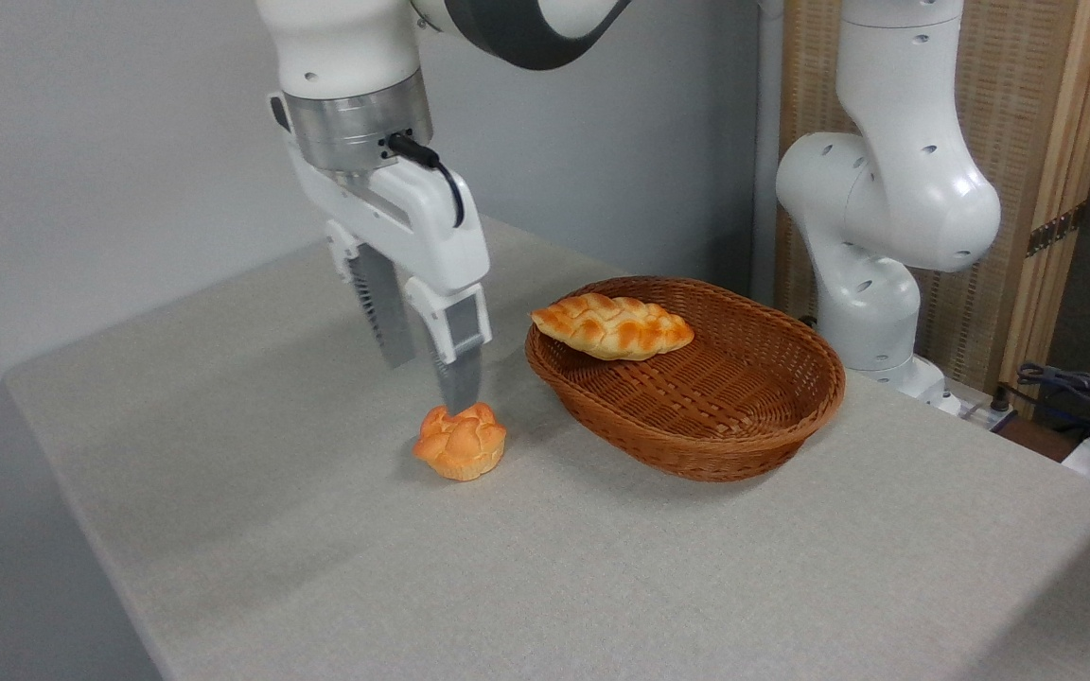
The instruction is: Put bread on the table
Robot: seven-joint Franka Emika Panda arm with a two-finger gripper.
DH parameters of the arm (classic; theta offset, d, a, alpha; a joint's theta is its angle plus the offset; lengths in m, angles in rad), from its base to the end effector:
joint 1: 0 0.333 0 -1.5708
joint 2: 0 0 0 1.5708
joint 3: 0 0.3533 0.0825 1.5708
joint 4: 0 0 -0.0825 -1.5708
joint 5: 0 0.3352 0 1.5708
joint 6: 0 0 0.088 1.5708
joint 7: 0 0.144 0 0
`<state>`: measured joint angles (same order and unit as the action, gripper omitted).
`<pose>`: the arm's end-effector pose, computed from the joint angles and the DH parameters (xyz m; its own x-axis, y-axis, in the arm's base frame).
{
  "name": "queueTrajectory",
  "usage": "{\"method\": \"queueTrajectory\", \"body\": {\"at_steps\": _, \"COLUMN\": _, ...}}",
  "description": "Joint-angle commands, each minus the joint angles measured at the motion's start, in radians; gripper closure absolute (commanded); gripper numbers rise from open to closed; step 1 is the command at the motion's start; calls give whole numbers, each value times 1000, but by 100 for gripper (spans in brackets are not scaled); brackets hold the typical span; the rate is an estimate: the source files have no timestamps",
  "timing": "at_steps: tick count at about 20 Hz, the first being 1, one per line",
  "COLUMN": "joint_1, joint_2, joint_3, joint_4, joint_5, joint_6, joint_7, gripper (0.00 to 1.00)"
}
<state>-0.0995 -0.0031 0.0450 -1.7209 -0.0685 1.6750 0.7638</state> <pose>0.5056 -0.0367 0.5717 0.6901 -0.7236 0.0158 -0.7223 -0.6871 0.0788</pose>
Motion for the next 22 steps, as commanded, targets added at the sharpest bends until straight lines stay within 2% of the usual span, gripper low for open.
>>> {"method": "queueTrajectory", "body": {"at_steps": 1, "joint_1": -2, "joint_2": -78, "joint_3": 3, "joint_4": -70, "joint_5": -13, "joint_6": -81, "joint_7": 67, "gripper": 0}}
{"method": "queueTrajectory", "body": {"at_steps": 2, "joint_1": -2, "joint_2": -93, "joint_3": 3, "joint_4": -89, "joint_5": -13, "joint_6": -84, "joint_7": 81, "gripper": 0}}
{"method": "queueTrajectory", "body": {"at_steps": 5, "joint_1": -5, "joint_2": -187, "joint_3": 3, "joint_4": -215, "joint_5": -13, "joint_6": -96, "joint_7": 208, "gripper": 0}}
{"method": "queueTrajectory", "body": {"at_steps": 8, "joint_1": -28, "joint_2": -250, "joint_3": 4, "joint_4": -305, "joint_5": -13, "joint_6": -98, "joint_7": 275, "gripper": 0}}
{"method": "queueTrajectory", "body": {"at_steps": 12, "joint_1": -83, "joint_2": -305, "joint_3": 4, "joint_4": -404, "joint_5": -13, "joint_6": -100, "joint_7": 330, "gripper": 0}}
{"method": "queueTrajectory", "body": {"at_steps": 17, "joint_1": -186, "joint_2": -354, "joint_3": 7, "joint_4": -495, "joint_5": -13, "joint_6": -100, "joint_7": 397, "gripper": 0}}
{"method": "queueTrajectory", "body": {"at_steps": 20, "joint_1": -223, "joint_2": -367, "joint_3": 12, "joint_4": -532, "joint_5": -13, "joint_6": -100, "joint_7": 419, "gripper": 0}}
{"method": "queueTrajectory", "body": {"at_steps": 22, "joint_1": -267, "joint_2": -367, "joint_3": 13, "joint_4": -558, "joint_5": -13, "joint_6": -100, "joint_7": 419, "gripper": 0}}
